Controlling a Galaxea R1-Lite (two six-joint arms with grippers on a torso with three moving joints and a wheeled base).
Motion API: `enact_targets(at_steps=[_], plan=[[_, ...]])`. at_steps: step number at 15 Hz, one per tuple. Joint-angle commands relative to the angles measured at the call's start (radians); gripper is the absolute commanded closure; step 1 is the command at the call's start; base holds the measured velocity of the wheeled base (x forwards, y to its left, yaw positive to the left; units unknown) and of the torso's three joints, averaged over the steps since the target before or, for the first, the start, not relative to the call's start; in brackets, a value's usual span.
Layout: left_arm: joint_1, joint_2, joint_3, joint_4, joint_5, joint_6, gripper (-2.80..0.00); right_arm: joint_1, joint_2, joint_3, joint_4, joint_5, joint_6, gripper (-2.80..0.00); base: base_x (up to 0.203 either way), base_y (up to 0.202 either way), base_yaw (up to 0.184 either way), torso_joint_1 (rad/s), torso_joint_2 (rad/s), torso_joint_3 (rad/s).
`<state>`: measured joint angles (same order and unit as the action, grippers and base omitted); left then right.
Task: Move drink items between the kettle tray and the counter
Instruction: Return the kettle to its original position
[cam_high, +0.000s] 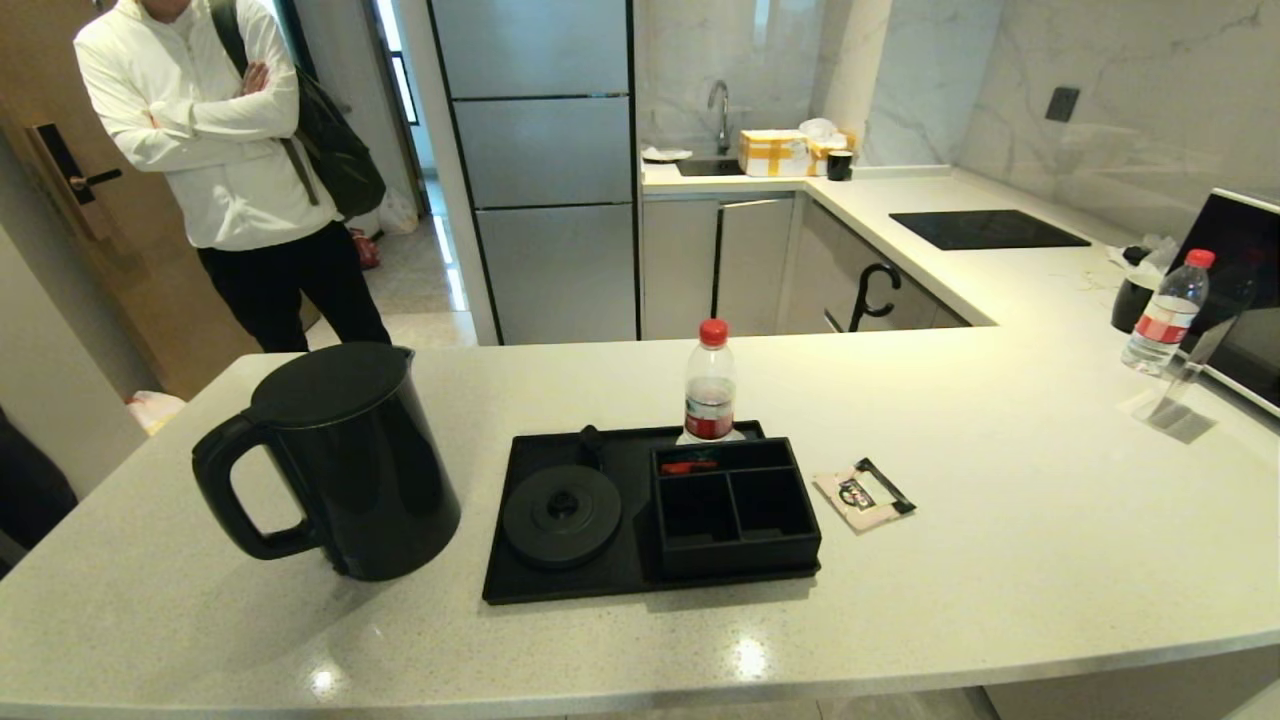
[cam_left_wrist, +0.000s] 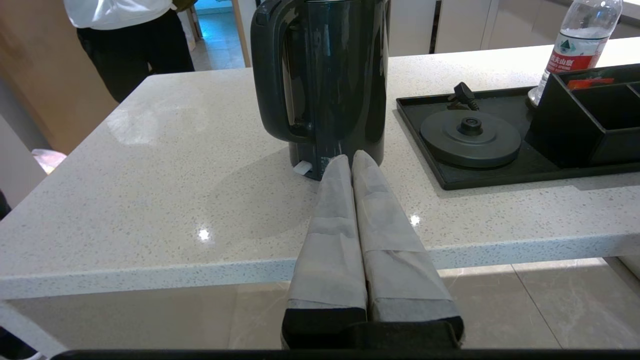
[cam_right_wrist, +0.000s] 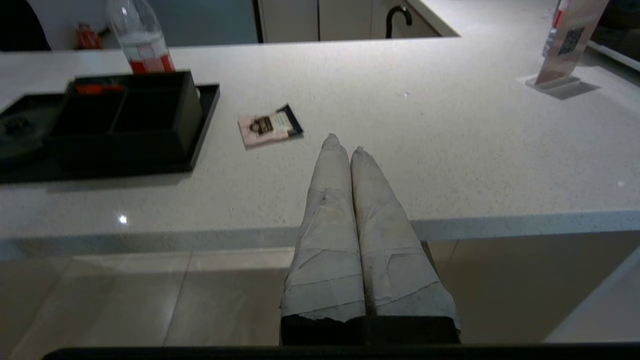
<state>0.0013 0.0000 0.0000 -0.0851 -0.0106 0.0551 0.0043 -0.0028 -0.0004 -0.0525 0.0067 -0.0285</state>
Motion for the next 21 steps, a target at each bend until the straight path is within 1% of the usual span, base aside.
enact_targets(at_steps=[1, 2, 21], plan=[[0.0, 0.0, 0.035, -0.001, 0.0, 0.0, 0.0, 0.0, 0.003, 0.025, -0.016, -0.001, 0.009, 0.0, 0.0, 0.0, 0.0, 0.0, 0.0, 0.0], [0.0, 0.0, 0.035, -0.001, 0.0, 0.0, 0.0, 0.0, 0.003, 0.031, -0.036, -0.001, 0.01, 0.0, 0.0, 0.0, 0.0, 0.0, 0.0, 0.0], [0.0, 0.0, 0.035, -0.001, 0.0, 0.0, 0.0, 0.0, 0.003, 0.031, -0.038, -0.001, 0.012, 0.0, 0.0, 0.0, 0.0, 0.0, 0.0, 0.0]])
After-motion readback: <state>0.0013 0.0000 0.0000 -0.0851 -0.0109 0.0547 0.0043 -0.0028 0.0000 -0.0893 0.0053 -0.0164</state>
